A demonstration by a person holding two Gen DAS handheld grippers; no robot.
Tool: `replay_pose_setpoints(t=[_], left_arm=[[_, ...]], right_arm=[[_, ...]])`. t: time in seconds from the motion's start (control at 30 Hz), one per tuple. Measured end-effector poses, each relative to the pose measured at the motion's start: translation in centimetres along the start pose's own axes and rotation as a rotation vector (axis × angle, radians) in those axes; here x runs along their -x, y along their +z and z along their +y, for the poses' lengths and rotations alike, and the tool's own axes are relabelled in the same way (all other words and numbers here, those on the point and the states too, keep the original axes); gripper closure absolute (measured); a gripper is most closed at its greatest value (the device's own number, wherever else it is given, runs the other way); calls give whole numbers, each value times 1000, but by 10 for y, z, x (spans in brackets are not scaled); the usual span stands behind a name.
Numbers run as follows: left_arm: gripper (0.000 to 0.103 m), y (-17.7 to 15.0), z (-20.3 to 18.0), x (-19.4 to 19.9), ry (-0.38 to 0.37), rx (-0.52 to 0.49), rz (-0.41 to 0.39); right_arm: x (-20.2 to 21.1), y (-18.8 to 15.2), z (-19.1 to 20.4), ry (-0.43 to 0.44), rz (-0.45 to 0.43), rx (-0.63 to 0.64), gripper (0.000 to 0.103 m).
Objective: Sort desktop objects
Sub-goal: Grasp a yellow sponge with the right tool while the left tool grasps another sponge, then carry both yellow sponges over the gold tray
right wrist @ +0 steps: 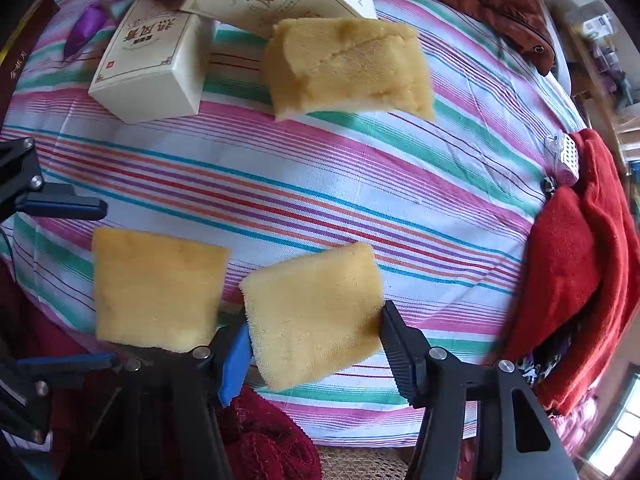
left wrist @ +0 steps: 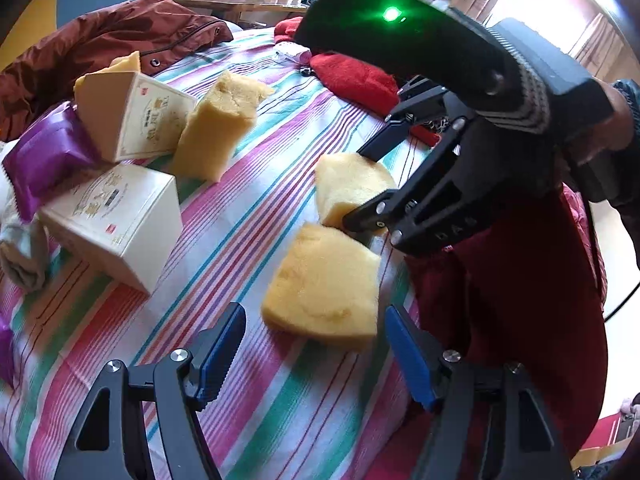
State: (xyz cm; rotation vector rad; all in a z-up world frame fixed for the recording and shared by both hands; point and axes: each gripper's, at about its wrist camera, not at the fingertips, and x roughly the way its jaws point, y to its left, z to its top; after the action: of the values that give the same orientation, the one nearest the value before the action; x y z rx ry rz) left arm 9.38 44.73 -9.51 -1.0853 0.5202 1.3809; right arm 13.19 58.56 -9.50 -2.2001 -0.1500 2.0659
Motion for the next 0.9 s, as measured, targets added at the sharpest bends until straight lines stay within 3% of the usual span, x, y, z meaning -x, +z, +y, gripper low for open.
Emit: replay_pose_setpoints(t=[0.13, 0.3, 0.5, 0.8, 0.87, 0.9], left_arm=[[43, 5, -2, -12, -11, -26, 26], [48, -1, -10, -11, 29, -70, -4], [49, -20, 2, 4, 73, 20, -44], [49, -63, 28, 77, 159, 149, -175], [49, -76, 38, 100, 172, 193, -209], [49, -83, 42, 110, 183, 214, -227]], right_arm=[[3, -7, -2, 7, -12, -19, 43], [7, -15, -3, 0, -23, -34, 43], [16, -28, -5, -27, -65, -68, 45], [33, -51, -2, -144, -134, -109, 45], [35, -27, -12, -185, -164, -137, 45], [34, 2, -11, -199, -173, -145, 45]])
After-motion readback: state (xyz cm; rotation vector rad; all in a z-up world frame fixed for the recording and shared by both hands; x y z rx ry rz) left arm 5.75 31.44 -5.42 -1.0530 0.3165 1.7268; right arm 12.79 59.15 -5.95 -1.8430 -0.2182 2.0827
